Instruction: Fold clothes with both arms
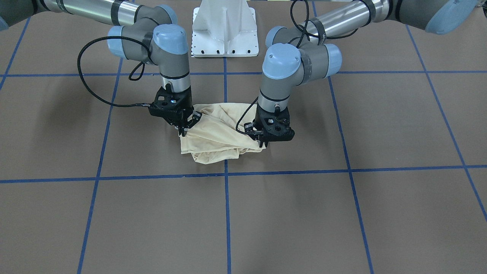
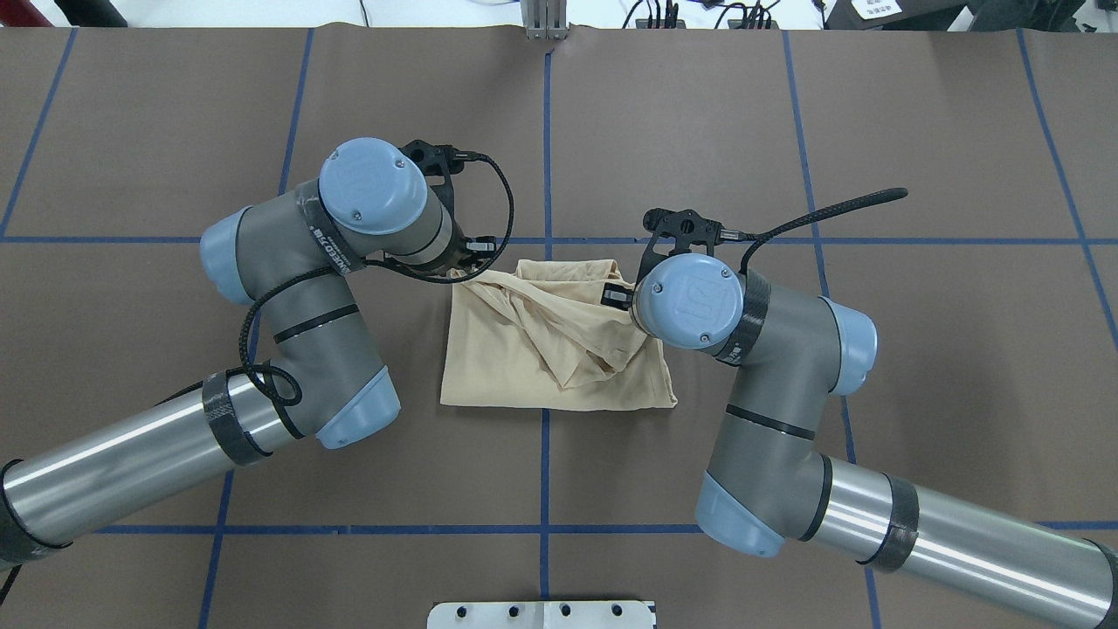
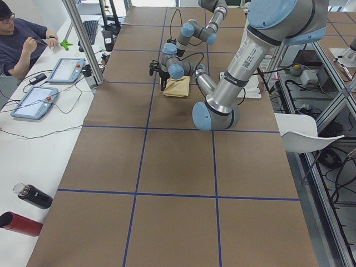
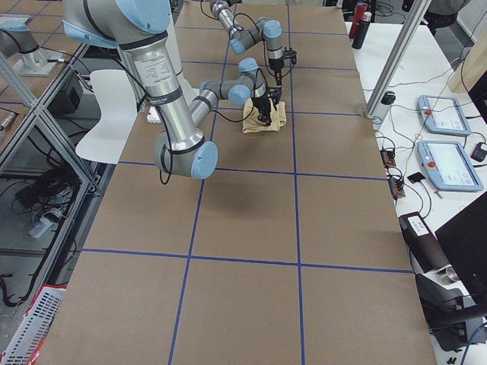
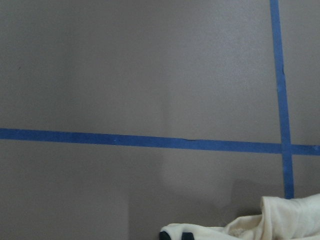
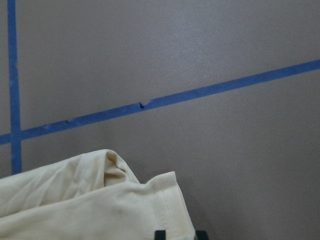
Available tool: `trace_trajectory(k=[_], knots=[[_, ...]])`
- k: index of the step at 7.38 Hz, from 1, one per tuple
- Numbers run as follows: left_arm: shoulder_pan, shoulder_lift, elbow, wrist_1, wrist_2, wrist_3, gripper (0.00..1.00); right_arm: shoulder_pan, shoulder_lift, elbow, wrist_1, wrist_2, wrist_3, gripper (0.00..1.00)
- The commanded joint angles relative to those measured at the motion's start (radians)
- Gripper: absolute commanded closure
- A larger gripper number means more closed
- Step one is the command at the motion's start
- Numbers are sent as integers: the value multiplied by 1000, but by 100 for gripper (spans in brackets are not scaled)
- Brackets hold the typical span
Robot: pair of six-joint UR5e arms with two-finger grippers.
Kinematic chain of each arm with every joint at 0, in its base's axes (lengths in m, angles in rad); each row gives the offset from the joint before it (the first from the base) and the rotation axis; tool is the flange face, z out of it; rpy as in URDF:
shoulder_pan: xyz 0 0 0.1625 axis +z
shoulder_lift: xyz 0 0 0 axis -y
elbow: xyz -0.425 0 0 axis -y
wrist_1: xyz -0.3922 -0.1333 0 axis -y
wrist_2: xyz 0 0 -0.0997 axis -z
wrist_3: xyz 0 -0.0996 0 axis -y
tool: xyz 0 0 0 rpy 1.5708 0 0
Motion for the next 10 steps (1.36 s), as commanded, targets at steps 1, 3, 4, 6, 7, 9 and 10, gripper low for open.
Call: trace_trajectory(k=[1,3,4,6,7,9,10], knots=[[-38,37,-16,-57,-20,107,0,42,42,7,-9,78,-59,0],[-110,138,-88,-67,-102,295,0,43,121,8,-96,101,-61,0],[-150,167,-94,-65,-152,392,0,11,167,8,-171,93,-65,0],[-158,175,-96,-67,-155,410,0,-77,177,-4,-217,-9,-219,2],[-158,176,-100,-65,-155,408,0,-104,186,-15,-249,-57,-298,5],[-158,176,-100,-65,-155,405,0,-119,192,-45,-254,-74,-370,23],[-158,176,-100,-65,-155,405,0,-119,189,-48,-256,-96,-415,56]])
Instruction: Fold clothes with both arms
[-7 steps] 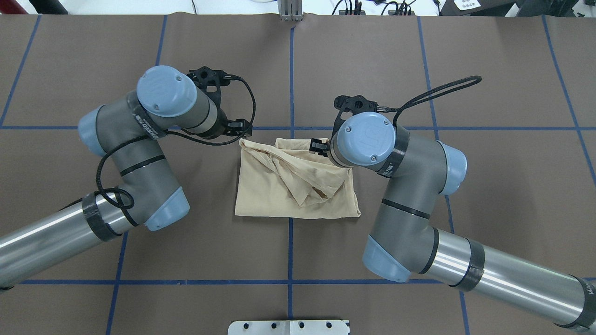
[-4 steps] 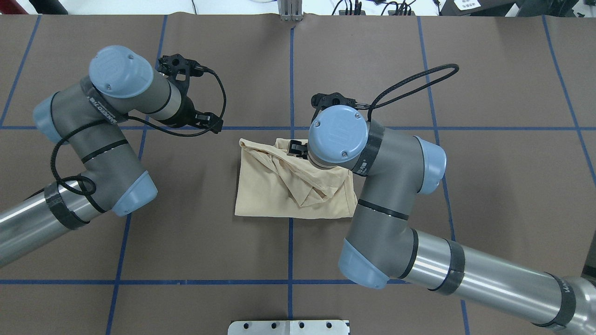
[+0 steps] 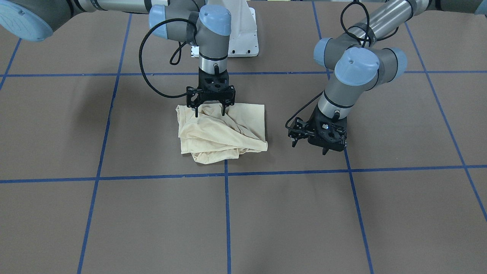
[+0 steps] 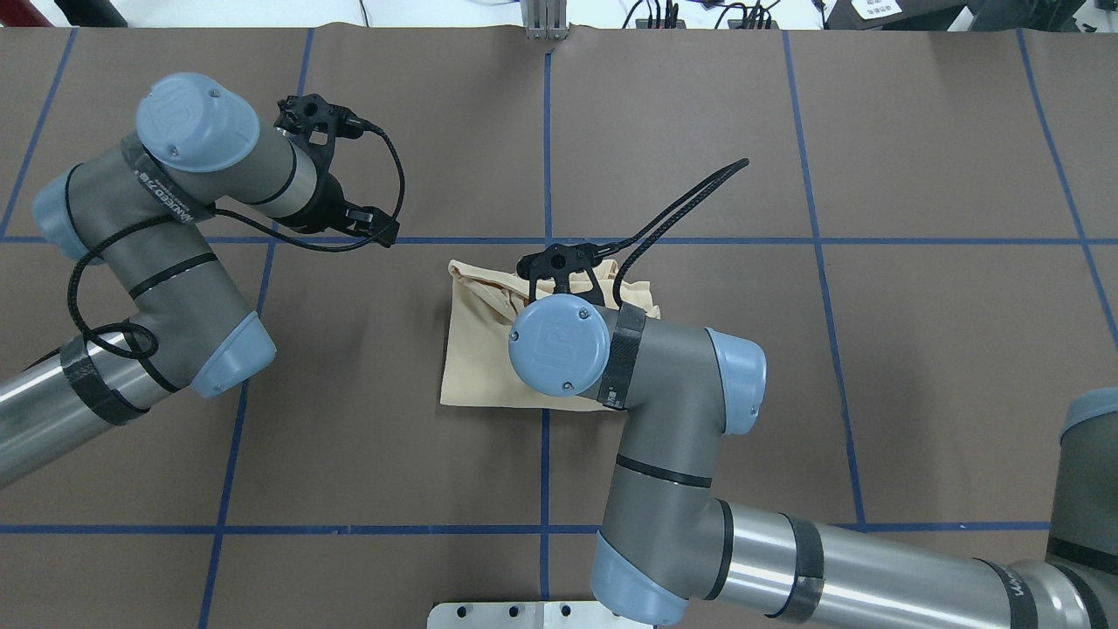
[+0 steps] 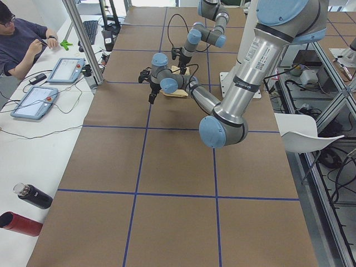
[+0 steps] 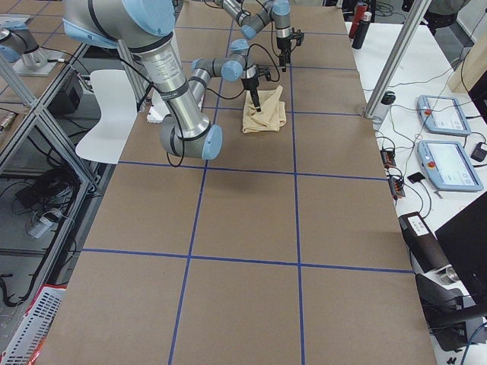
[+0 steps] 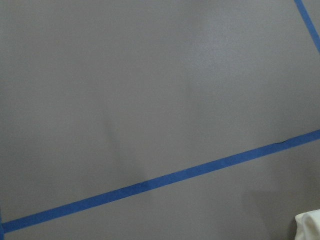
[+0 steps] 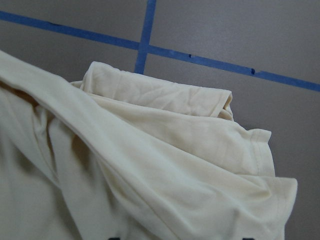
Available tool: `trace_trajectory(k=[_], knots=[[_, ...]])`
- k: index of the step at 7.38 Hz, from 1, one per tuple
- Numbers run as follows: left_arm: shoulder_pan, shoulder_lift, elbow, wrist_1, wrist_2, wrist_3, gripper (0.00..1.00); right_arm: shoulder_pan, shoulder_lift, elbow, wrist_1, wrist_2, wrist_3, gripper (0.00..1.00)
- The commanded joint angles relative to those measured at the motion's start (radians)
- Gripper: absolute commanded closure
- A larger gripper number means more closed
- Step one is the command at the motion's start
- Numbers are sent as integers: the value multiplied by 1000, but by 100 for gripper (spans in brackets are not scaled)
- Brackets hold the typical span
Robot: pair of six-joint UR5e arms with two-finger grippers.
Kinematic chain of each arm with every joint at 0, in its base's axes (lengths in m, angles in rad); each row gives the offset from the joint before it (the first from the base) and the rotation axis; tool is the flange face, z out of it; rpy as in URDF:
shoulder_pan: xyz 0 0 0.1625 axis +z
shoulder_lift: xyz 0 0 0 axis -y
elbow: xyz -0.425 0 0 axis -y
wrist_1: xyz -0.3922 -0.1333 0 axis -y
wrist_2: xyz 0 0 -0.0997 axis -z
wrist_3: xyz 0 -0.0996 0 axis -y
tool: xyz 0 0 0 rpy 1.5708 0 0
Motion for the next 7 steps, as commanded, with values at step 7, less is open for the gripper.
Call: trace_trajectory(k=[7], knots=[[0,3,0,0,0,-11,0,104,61,-184,91,-158,-271,83]])
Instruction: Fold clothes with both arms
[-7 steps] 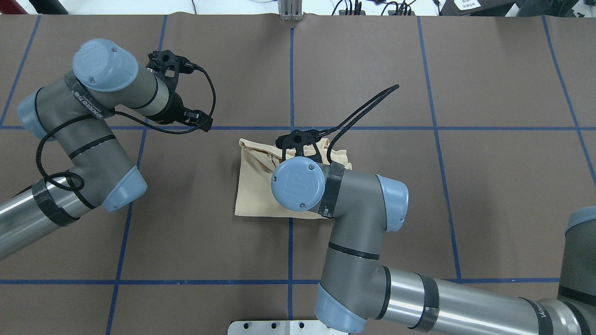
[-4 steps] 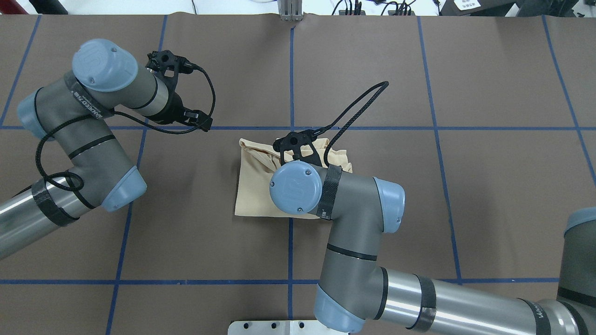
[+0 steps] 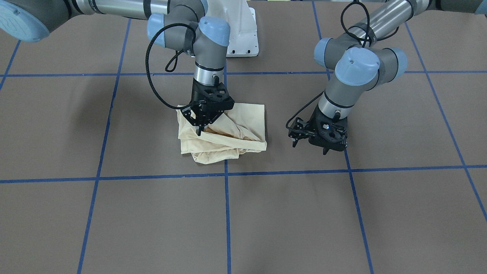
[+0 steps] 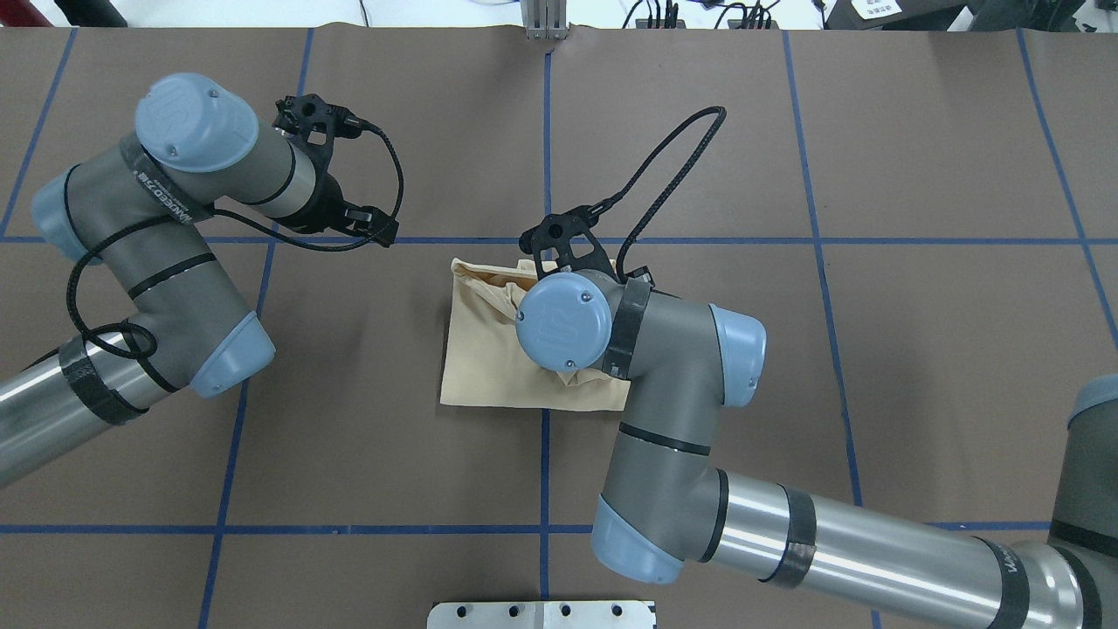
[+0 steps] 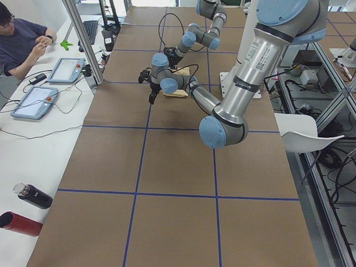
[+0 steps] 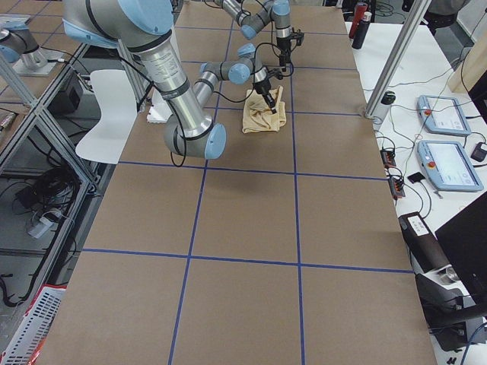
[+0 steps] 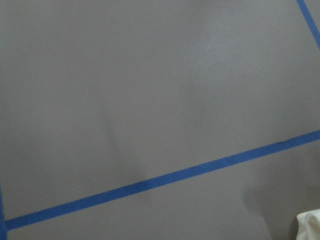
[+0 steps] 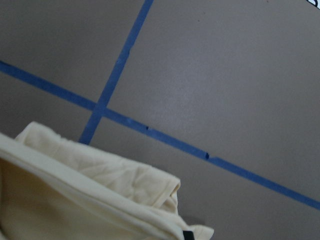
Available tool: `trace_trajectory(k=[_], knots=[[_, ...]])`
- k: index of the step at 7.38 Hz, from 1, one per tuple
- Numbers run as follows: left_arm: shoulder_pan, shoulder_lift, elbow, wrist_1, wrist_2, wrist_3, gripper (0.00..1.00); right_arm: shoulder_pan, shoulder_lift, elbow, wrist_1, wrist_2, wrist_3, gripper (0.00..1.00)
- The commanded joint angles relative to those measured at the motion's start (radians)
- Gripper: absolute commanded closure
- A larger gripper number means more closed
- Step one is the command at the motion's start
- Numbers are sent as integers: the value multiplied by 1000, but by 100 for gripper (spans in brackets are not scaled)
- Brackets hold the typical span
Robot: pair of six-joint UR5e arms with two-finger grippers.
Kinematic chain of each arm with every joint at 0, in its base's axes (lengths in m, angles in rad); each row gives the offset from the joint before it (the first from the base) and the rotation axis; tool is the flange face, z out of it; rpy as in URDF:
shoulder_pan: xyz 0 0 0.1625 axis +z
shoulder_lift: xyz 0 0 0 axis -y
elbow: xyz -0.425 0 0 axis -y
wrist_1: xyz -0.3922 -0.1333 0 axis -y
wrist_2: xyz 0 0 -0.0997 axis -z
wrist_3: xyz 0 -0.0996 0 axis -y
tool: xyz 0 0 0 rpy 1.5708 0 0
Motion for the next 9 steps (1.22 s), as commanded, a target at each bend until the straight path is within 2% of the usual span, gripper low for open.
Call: trace_trajectory(k=[1,2,5,6,7,8,9], knots=[[0,6,0,0,0,-1,0,52,36,-171,209,-10,-42,1],[0,12,-1,0,0,-1,0,82,43,-234,303,-3,-43,0],[0,13,-2,0,0,-1,0,118,80,-221,293,150,-61,0],[0,13,-2,0,0,-1,0,118,77,-178,257,178,-52,0],[0,13,-2,0,0,-1,0,109,85,-115,159,180,-37,0],[0,13,-2,0,0,-1,0,75,106,-87,98,178,21,0],[0,13,-2,0,0,0,0,20,147,-98,58,168,81,0]])
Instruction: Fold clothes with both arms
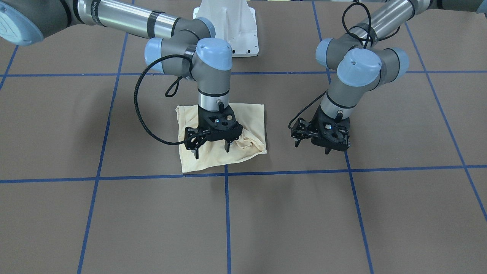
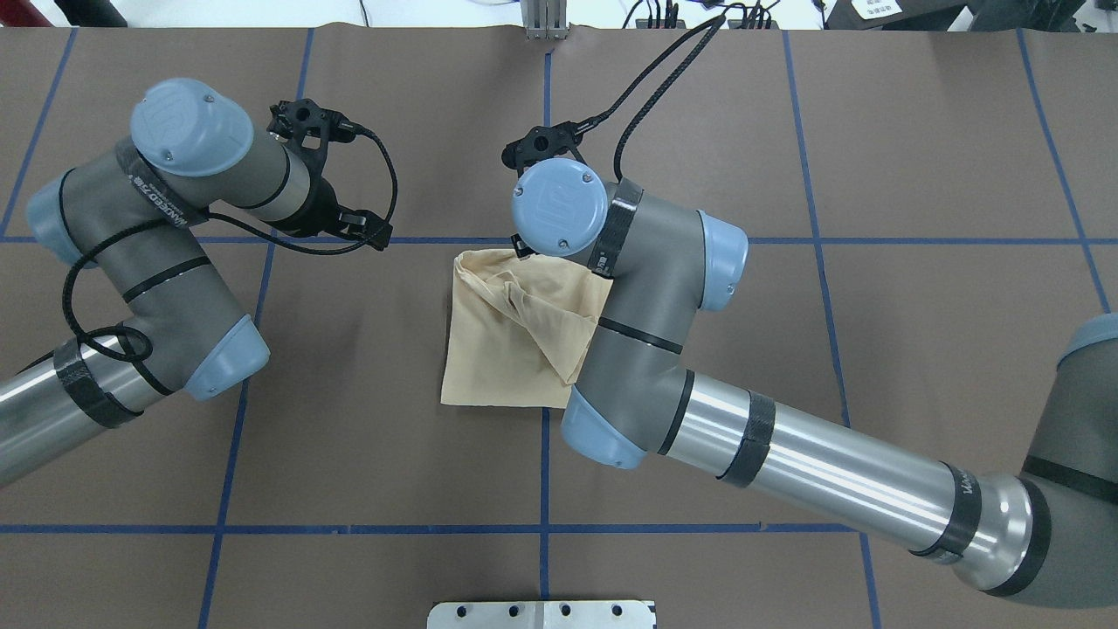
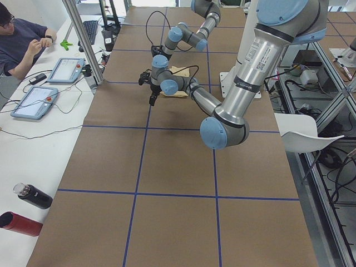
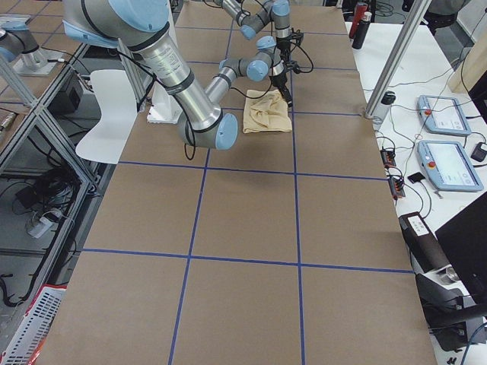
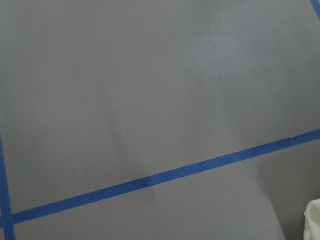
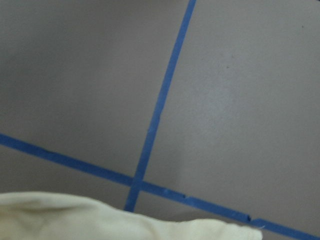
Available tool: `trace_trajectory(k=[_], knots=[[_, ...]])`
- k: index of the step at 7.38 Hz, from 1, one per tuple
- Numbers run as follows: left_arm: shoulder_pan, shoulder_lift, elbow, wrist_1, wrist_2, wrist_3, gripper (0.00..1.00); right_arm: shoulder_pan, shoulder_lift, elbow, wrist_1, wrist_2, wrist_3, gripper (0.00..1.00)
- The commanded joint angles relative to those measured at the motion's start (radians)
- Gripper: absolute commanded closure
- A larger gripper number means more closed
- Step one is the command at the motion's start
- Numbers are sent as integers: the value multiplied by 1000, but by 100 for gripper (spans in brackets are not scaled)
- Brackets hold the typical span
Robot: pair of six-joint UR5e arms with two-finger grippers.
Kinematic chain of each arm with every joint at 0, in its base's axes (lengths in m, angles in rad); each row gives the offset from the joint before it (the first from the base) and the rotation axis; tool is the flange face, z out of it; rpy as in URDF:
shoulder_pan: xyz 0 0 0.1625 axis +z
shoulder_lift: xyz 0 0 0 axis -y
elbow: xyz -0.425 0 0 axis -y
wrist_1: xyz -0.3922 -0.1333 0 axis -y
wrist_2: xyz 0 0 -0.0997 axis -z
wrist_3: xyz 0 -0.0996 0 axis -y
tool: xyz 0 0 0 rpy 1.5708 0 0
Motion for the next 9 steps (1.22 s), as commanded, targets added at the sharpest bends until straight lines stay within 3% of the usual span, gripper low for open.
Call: trace_trajectory(k=[1,4,7,9], knots=[[0,0,-2,0,0,1,0,-100,53,9,-94,-31,109,0],[0,2,-9,0,-2,1,0,-165,44,11,-195,-98,97,8],[0,3,-9,0,0,1,0,-172,42,2,-217,-172,-30,42],[0,8,-9,0,-2,1,0,-150,41,-12,-203,-213,-67,47]])
